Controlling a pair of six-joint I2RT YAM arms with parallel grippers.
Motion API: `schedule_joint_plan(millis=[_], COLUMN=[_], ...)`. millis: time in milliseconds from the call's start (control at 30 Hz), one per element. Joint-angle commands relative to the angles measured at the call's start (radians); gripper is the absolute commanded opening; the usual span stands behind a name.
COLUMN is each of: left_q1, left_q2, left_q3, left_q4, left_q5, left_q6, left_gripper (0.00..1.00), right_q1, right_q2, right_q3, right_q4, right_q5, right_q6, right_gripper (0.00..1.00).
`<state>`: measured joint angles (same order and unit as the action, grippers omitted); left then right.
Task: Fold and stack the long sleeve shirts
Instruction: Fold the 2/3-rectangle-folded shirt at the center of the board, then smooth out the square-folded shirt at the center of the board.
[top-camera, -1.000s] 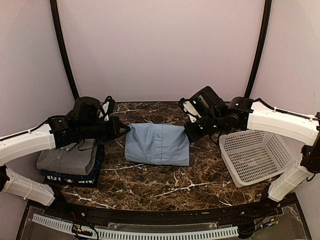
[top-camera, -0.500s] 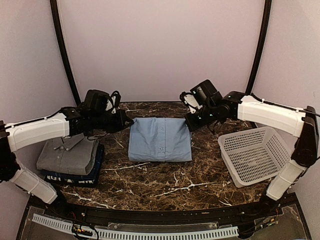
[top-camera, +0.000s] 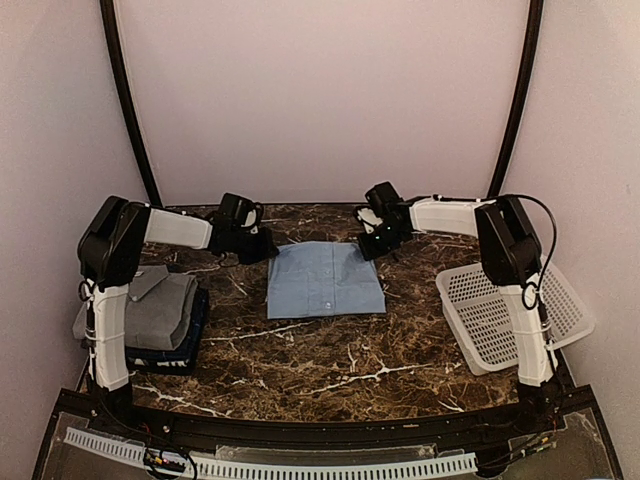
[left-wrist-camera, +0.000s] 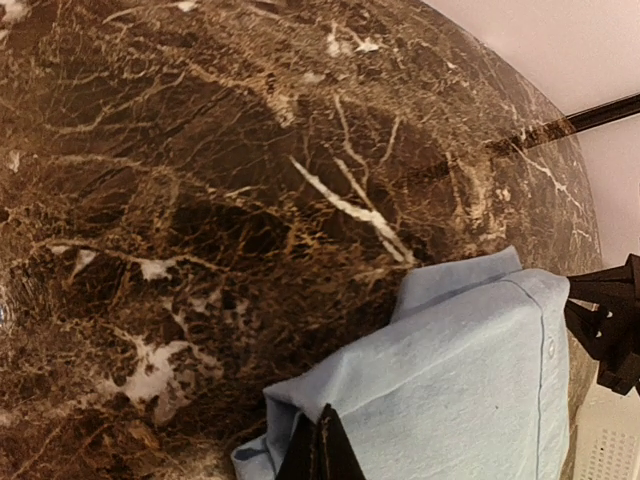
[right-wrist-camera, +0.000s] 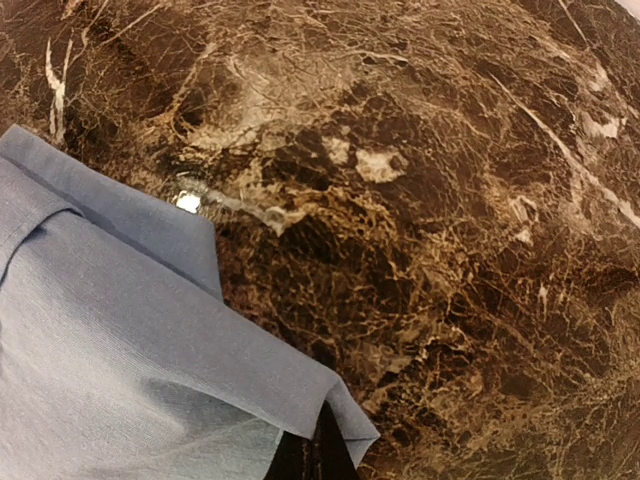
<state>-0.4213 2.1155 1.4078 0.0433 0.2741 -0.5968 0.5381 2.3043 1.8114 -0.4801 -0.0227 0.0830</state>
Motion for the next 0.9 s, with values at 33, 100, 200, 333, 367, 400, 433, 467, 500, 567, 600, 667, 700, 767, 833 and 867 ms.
schedule_joint_plan(millis=[33,100,200,333,367,400,433,467,500,567,600,667,700,767,833,867], left_q1=[0.005,0.006,0.006,0.013,0.017,0.019,0.024,0.025,0.031,0.039,0.04,0.038,0.036,0.022,-0.003,-0.025], left_q2=[0.001,-0.007,-0.021,-0.078,-0.1,-0.111,-0.133,-0.152,-0.159,-0.175,-0.184,-0.203,-0.209,-0.224,-0.237,-0.246], left_q3=[0.048,0.042,0.032,-0.009,-0.014,-0.024,-0.028,-0.032,-0.033,-0.029,-0.027,-0.032,-0.036,-0.045,-0.064,-0.072], left_q4=[0.03,0.024,0.006,-0.001,-0.004,-0.008,-0.017,-0.024,-0.034,-0.061,-0.066,-0.067,-0.06,-0.059,-0.055,-0.054], left_q5=[0.012,0.002,-0.027,-0.083,-0.105,-0.124,-0.136,-0.162,-0.172,-0.189,-0.187,-0.156,-0.141,-0.1,-0.071,-0.056], left_q6=[-0.001,-0.003,-0.003,-0.01,-0.013,-0.013,-0.011,-0.009,-0.009,-0.009,-0.008,-0.011,-0.015,-0.021,-0.03,-0.04], left_gripper=[0.0,0.0,0.0,0.05,0.09,0.14,0.17,0.24,0.29,0.35,0.38,0.38,0.37,0.34,0.32,0.32], right_q1=[-0.006,-0.007,-0.006,-0.006,-0.004,-0.004,-0.003,-0.002,0.003,0.016,0.026,0.053,0.066,0.085,0.099,0.105], right_q2=[-0.002,-0.023,-0.059,-0.136,-0.152,-0.168,-0.181,-0.198,-0.211,-0.231,-0.242,-0.256,-0.258,-0.25,-0.227,-0.215], right_q3=[0.065,0.045,0.034,0.0,-0.006,-0.01,-0.015,-0.021,-0.03,-0.045,-0.055,-0.091,-0.105,-0.118,-0.121,-0.118], right_q4=[-0.018,-0.012,-0.019,-0.017,-0.017,-0.021,-0.023,-0.022,-0.022,-0.02,-0.018,0.004,0.015,0.024,0.035,0.04], right_q5=[-0.015,-0.003,0.017,0.053,0.061,0.07,0.071,0.068,0.069,0.065,0.057,0.033,0.028,-0.011,-0.037,-0.046], right_q6=[0.002,0.0,-0.001,0.01,0.013,0.019,0.025,0.032,0.043,0.064,0.072,0.085,0.094,0.113,0.13,0.136], right_gripper=[0.0,0.01,0.09,0.23,0.27,0.3,0.31,0.32,0.33,0.34,0.34,0.34,0.33,0.3,0.28,0.28])
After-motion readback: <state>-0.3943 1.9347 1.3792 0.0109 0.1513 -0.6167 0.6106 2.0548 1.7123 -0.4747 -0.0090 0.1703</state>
